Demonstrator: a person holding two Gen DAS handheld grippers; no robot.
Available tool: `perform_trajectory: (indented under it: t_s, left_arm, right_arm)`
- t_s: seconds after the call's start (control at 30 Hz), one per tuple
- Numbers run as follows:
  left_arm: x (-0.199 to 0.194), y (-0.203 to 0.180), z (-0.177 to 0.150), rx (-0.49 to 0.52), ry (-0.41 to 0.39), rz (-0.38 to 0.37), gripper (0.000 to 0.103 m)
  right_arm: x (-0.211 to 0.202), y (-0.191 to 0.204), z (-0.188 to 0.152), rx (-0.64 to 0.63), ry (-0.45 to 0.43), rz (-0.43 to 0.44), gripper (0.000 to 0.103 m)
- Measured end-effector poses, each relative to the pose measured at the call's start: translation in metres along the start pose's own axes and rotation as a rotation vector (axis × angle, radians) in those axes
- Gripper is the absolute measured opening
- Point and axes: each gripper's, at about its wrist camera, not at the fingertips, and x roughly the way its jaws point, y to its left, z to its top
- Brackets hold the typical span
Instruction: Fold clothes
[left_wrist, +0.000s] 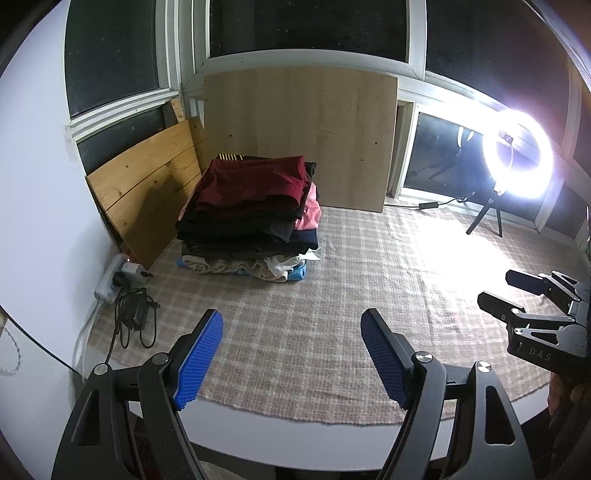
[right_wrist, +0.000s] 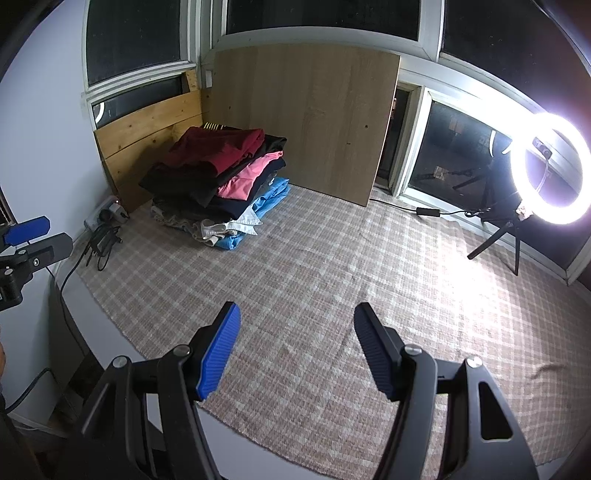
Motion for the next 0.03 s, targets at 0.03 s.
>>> perform_trajectory:
  t_s: [0.03]
  left_arm:
    - [0.0001,-0.0004,0.0002,0.001,0.0,0.0,0.075]
  right_arm:
    - [0.0005,0.0001,0.0003,-0.001,0.0,0.0,0.063]
